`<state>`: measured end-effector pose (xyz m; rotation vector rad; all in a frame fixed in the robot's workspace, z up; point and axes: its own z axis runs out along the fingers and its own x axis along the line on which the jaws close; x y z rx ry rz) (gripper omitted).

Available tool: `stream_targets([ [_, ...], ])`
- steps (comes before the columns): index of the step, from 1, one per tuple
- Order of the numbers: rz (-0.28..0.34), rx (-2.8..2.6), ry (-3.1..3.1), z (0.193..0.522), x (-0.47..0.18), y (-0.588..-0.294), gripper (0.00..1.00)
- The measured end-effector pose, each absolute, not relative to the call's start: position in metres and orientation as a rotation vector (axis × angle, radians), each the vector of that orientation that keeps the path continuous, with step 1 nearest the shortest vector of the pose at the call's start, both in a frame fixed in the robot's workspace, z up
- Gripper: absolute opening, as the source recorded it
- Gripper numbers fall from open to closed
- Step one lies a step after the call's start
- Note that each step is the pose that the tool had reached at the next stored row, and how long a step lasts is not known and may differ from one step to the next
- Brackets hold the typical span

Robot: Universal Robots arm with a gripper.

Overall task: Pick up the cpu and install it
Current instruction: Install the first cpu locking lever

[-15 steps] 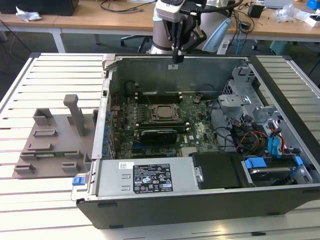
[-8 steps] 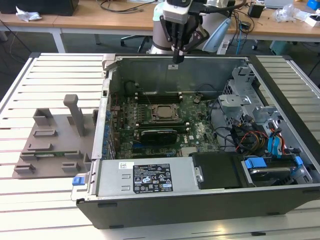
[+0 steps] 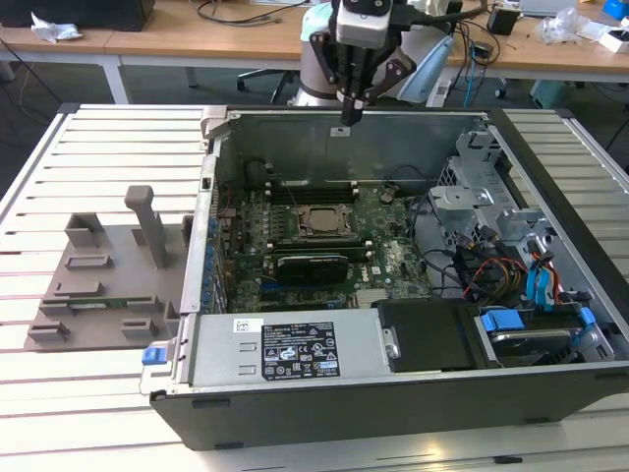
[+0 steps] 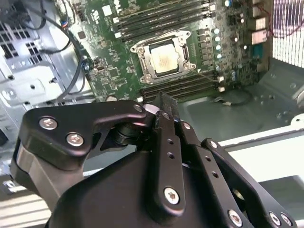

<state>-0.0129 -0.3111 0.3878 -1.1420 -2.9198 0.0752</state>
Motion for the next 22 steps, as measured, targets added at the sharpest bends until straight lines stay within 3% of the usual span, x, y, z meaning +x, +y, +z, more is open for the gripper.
stream_targets([
  [22, 0.043, -0.535, -3.093, 0.3878, -0.0129, -0.3111, 0.11],
])
